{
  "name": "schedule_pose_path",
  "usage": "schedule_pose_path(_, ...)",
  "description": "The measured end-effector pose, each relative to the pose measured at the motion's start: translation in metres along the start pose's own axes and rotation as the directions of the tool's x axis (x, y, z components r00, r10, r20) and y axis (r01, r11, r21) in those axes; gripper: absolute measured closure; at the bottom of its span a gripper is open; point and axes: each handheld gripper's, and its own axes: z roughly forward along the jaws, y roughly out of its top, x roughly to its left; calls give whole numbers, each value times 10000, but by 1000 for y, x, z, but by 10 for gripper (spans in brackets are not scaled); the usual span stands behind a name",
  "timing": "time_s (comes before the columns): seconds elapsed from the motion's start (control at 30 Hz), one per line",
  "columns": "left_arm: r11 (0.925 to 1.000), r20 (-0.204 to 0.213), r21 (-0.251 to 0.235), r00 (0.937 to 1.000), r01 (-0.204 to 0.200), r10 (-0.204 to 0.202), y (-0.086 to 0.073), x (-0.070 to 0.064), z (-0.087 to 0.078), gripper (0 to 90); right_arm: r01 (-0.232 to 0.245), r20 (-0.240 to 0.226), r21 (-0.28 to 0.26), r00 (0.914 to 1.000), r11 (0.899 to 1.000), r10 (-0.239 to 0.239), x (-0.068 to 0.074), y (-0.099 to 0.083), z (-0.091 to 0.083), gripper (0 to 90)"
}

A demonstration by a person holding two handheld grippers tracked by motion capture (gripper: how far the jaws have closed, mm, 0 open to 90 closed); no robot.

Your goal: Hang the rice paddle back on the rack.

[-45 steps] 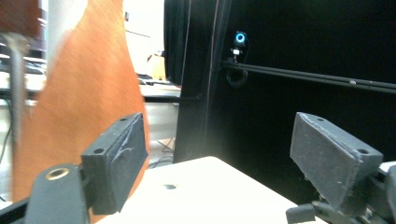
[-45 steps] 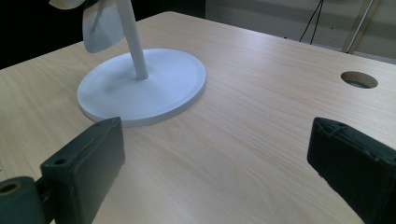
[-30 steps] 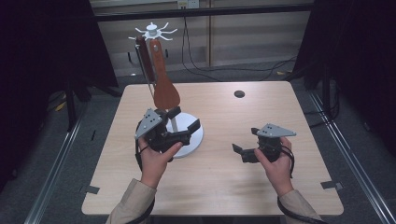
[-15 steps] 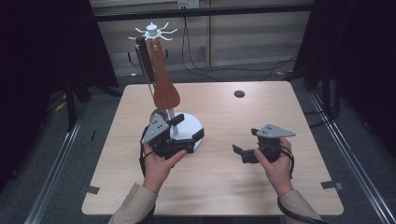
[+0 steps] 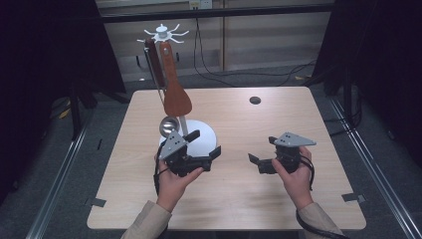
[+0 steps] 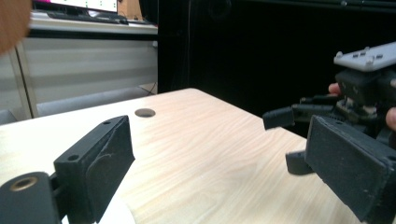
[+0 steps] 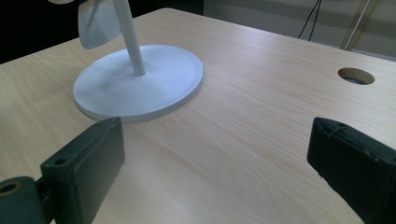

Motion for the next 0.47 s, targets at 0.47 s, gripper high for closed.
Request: schedule_pose_path(0.47, 9986, -26, 509, 9999, -156, 158, -11, 0, 3, 78, -12, 12, 7, 10000, 10000, 12, -1, 0, 0, 41)
